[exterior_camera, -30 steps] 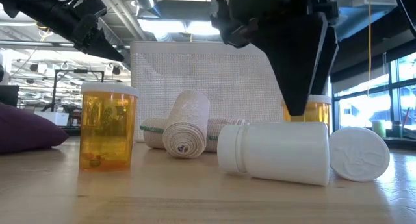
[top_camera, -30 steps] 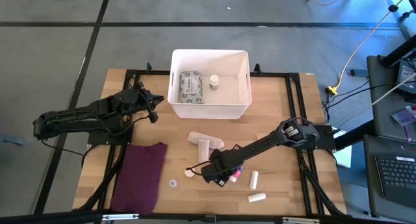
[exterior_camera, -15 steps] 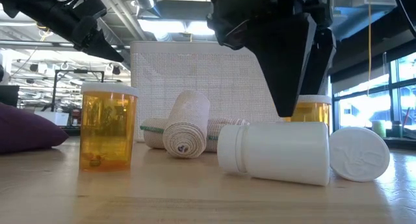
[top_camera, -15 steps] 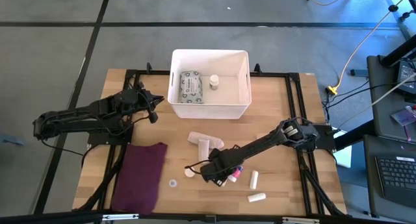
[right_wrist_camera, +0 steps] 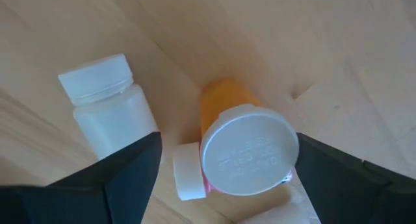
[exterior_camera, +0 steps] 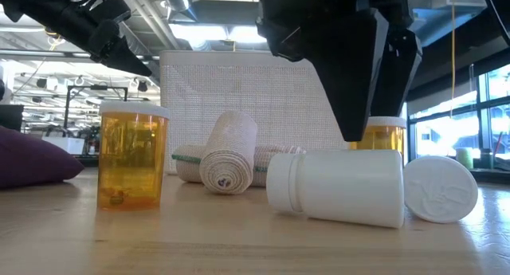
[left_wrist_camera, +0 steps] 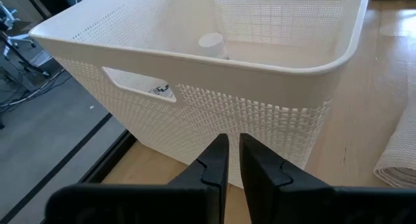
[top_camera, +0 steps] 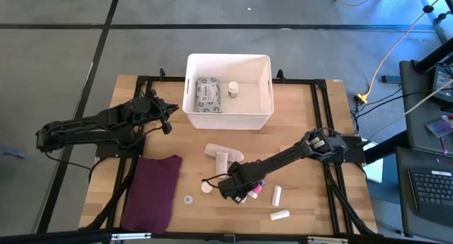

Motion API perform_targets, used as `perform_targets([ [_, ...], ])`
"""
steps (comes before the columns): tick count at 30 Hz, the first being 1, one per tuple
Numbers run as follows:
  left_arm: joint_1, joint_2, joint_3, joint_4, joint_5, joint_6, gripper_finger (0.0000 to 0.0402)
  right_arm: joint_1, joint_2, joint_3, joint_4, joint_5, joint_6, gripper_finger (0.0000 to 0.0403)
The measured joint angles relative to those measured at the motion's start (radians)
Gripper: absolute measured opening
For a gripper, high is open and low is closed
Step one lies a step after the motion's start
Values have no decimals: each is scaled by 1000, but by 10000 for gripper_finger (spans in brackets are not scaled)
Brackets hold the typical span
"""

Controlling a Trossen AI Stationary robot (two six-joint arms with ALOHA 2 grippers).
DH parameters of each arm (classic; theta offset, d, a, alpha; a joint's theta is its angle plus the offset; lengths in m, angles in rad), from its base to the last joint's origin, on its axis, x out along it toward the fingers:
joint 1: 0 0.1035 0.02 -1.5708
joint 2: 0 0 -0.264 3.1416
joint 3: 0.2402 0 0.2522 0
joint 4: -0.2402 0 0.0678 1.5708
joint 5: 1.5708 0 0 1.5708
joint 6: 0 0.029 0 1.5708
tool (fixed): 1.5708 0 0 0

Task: Pick & place medical supplies in basket/bin
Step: Put the right yellow pill bottle into the white bin

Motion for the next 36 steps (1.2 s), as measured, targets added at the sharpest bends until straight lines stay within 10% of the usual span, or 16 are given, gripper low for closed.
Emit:
perform_targets([
  [21, 0, 0, 0, -17, 0, -2, 31, 2, -22, -7, -32, 11, 12, 339],
  [36, 0, 0, 0, -22, 0, -27, 31, -2, -178, -380, 411, -9, -4, 339],
])
